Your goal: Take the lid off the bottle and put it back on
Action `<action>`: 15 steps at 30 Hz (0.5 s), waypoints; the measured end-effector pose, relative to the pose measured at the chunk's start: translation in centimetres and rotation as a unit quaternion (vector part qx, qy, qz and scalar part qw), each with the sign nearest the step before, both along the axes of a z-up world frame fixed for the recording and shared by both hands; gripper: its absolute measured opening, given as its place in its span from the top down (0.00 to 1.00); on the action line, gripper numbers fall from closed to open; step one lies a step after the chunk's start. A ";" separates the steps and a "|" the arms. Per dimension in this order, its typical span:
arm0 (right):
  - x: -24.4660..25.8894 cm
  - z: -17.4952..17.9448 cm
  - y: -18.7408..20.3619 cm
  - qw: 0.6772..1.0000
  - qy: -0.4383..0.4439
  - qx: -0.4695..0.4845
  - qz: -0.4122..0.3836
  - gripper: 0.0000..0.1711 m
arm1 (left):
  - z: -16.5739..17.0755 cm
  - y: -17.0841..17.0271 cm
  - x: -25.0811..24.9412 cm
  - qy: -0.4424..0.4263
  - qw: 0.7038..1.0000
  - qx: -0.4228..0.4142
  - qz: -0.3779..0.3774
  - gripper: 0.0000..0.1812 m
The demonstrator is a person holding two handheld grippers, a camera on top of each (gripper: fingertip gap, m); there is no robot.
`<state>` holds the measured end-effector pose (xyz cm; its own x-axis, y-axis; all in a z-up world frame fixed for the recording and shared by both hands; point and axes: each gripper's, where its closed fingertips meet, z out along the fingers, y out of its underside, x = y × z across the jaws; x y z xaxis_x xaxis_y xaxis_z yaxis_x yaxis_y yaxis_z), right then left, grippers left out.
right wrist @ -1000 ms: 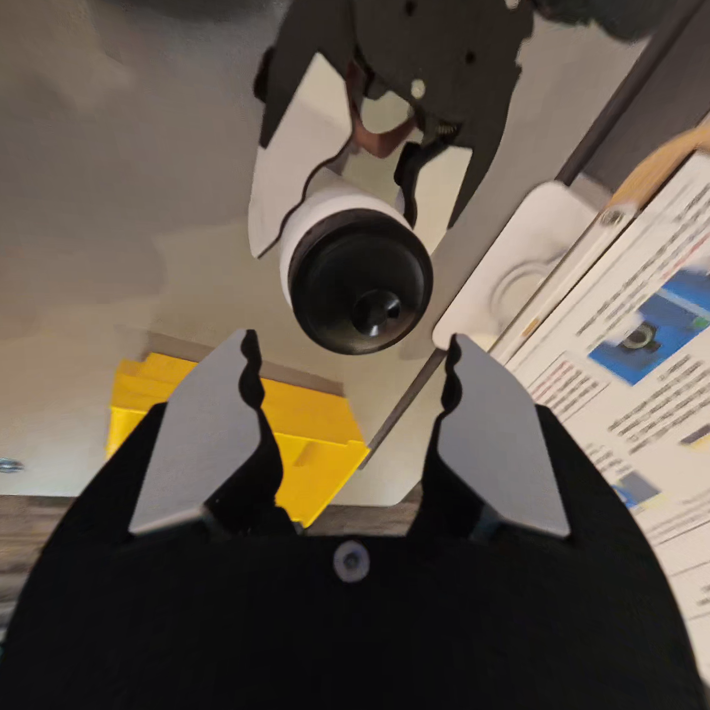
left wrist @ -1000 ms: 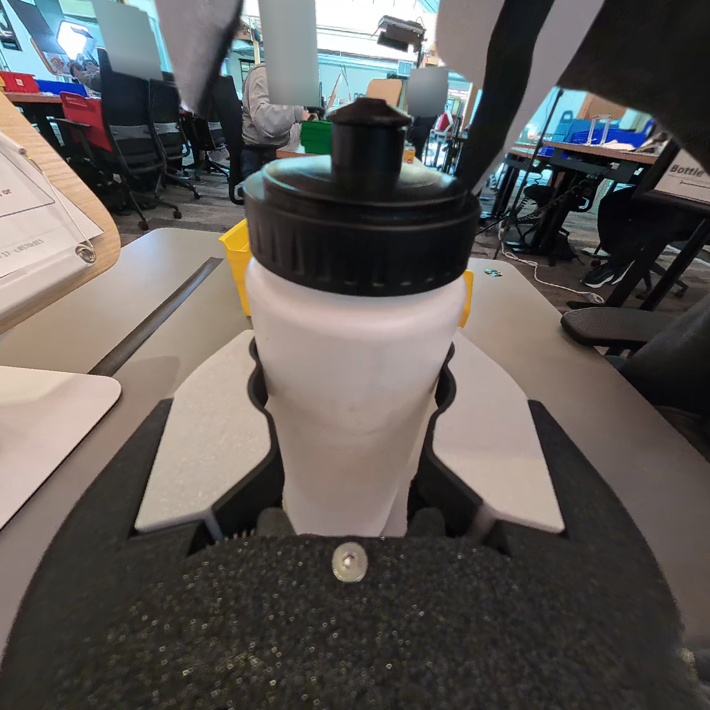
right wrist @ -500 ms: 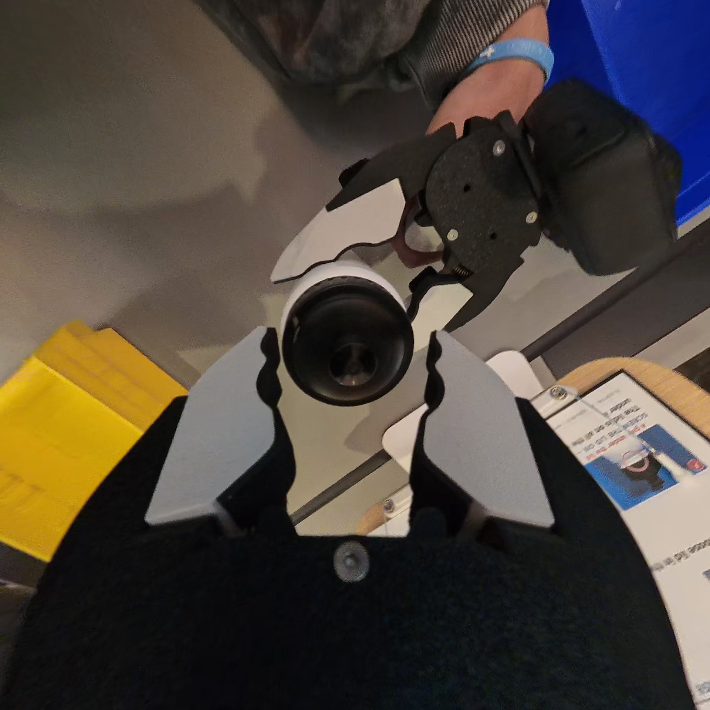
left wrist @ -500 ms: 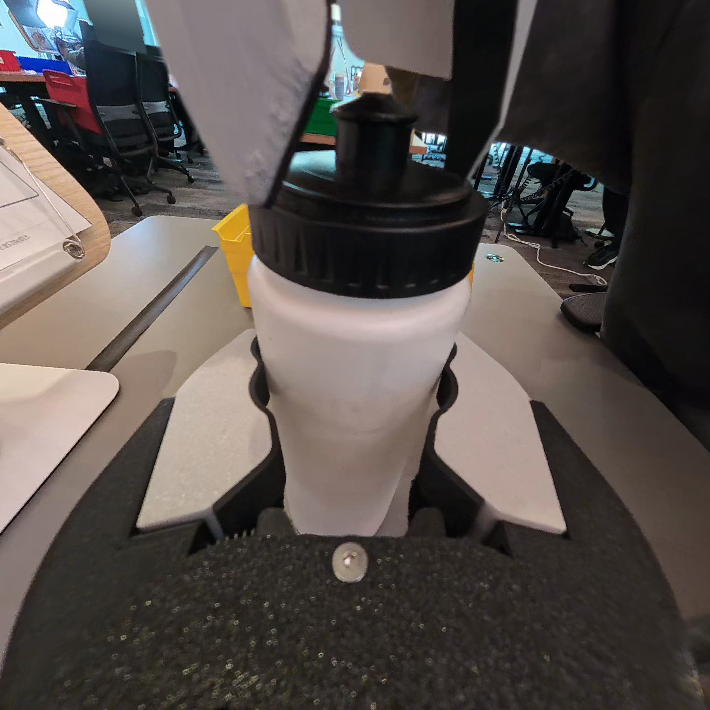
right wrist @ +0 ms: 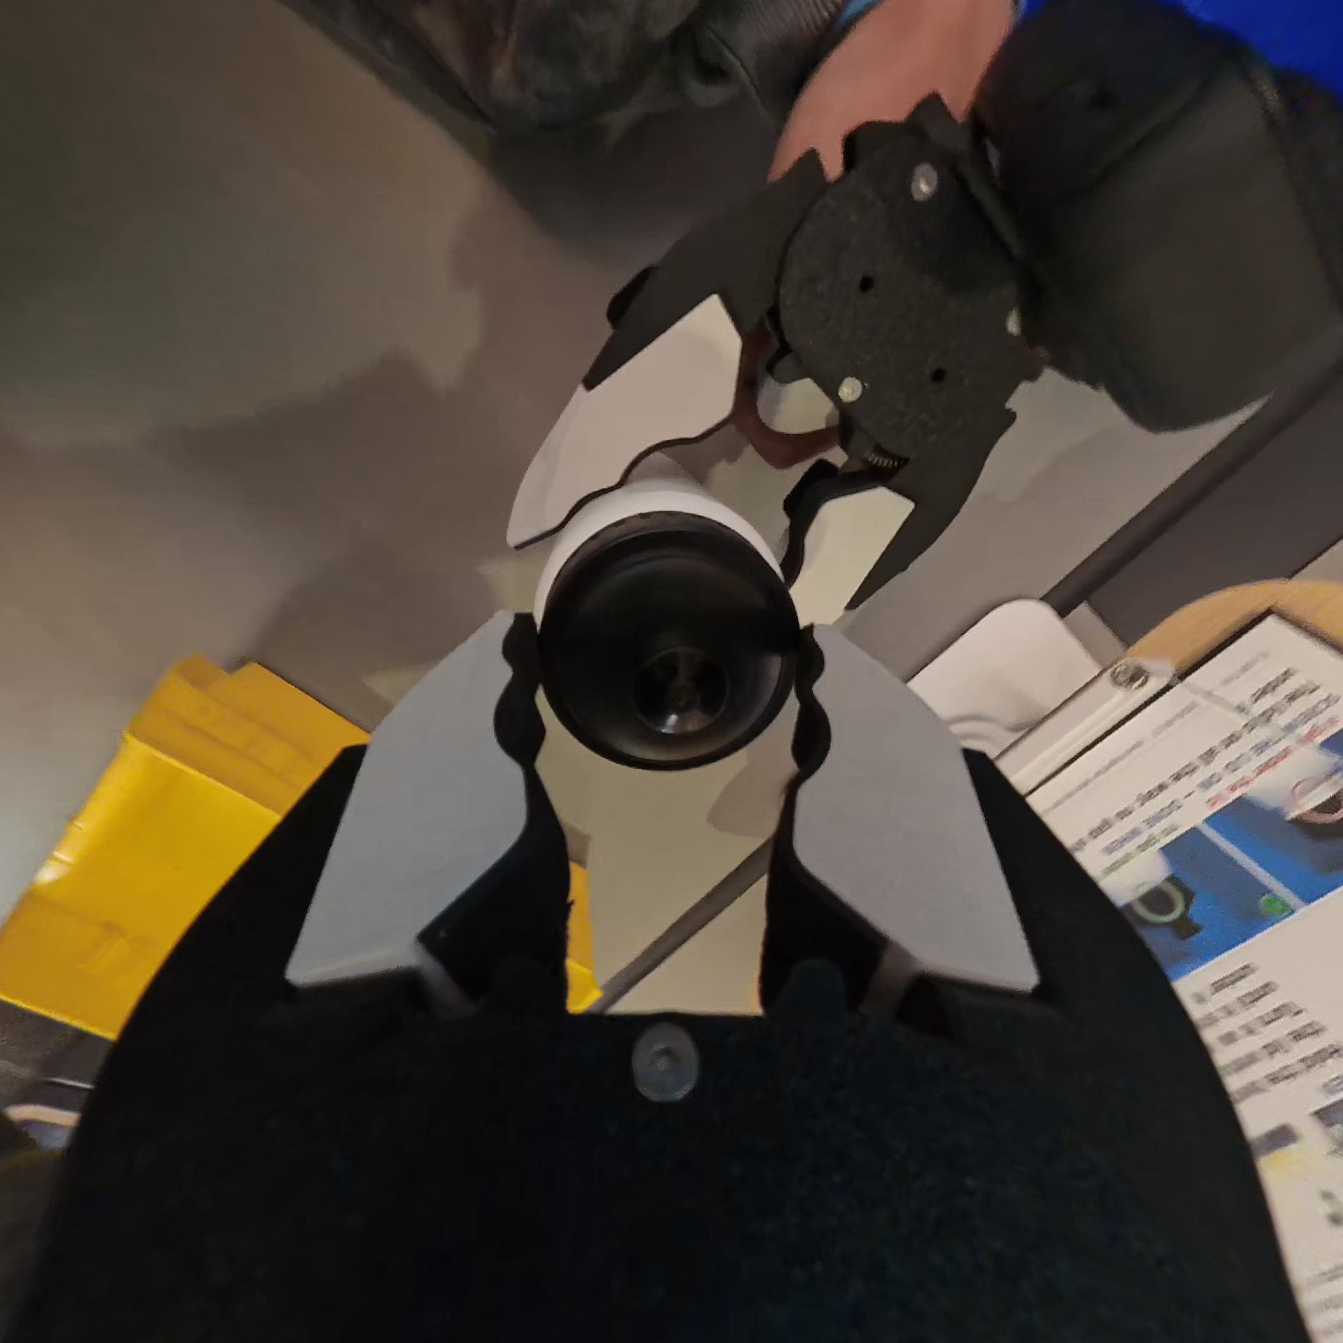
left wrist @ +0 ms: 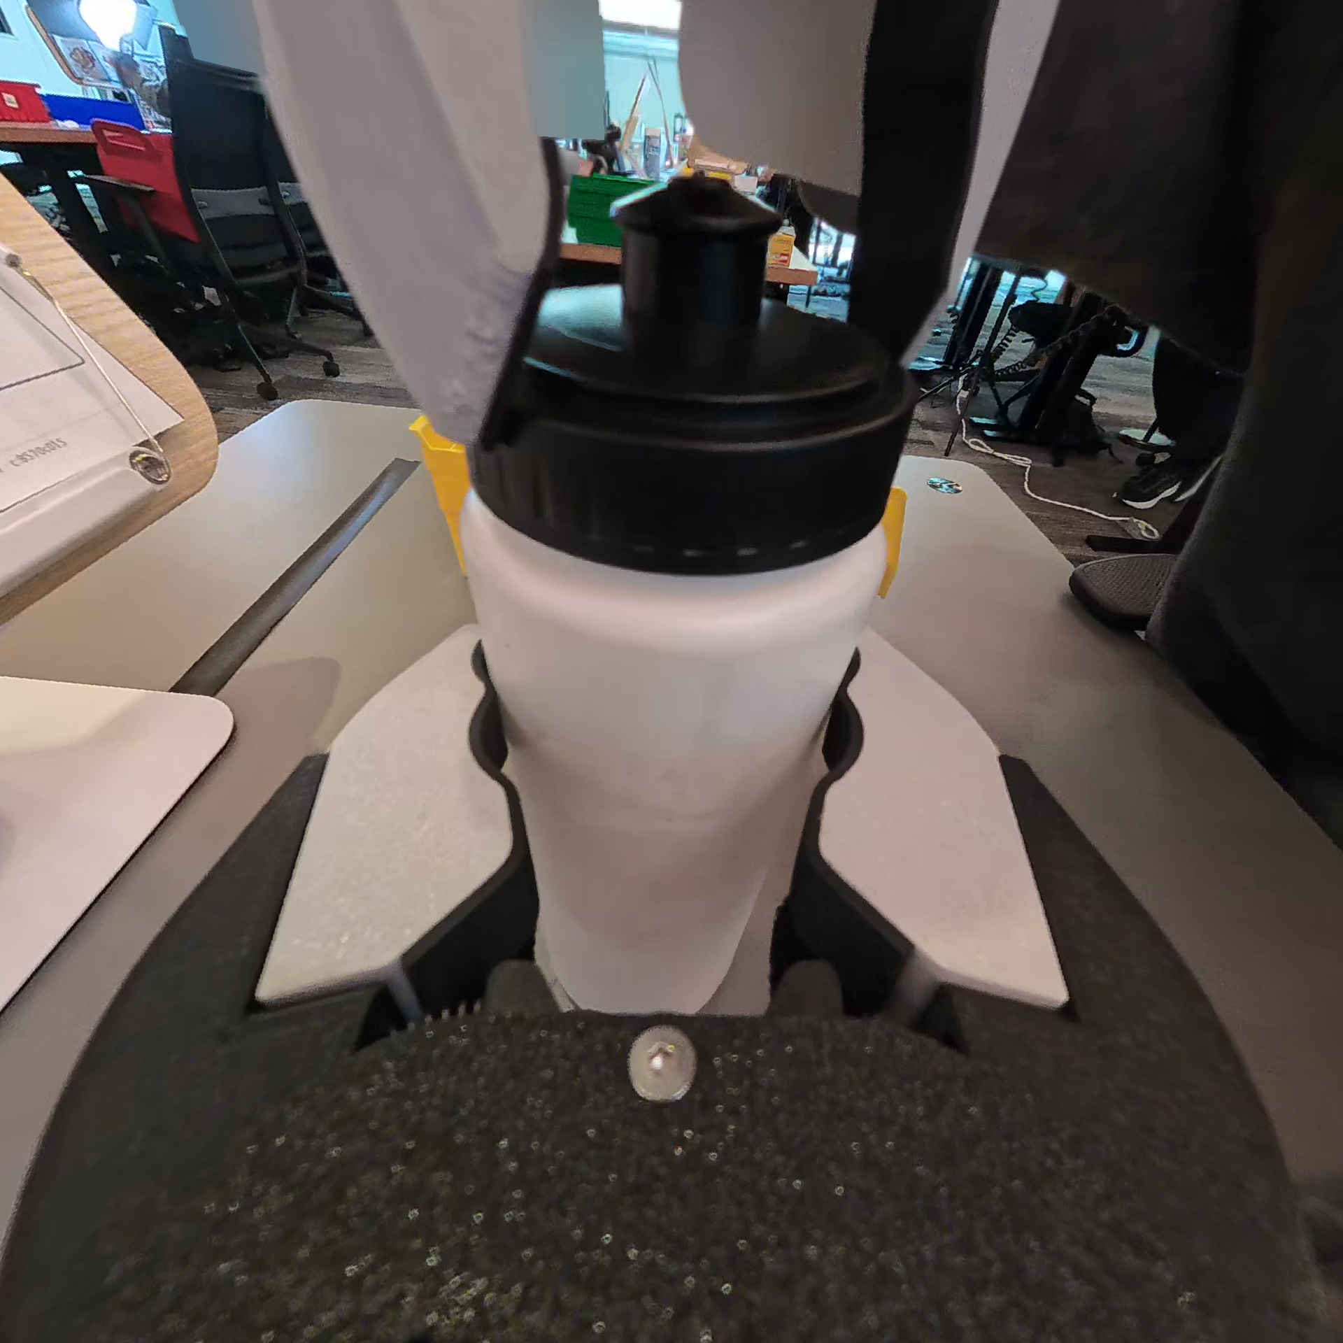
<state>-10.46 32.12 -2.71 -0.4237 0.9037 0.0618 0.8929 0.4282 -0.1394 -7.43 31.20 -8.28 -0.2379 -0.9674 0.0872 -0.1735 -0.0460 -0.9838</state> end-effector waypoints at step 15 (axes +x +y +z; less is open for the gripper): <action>0.3 -0.1 0.1 0.904 -0.049 0.007 -0.424 0.61 | 0.0 0.0 0.2 -0.007 1.000 0.002 0.015 0.52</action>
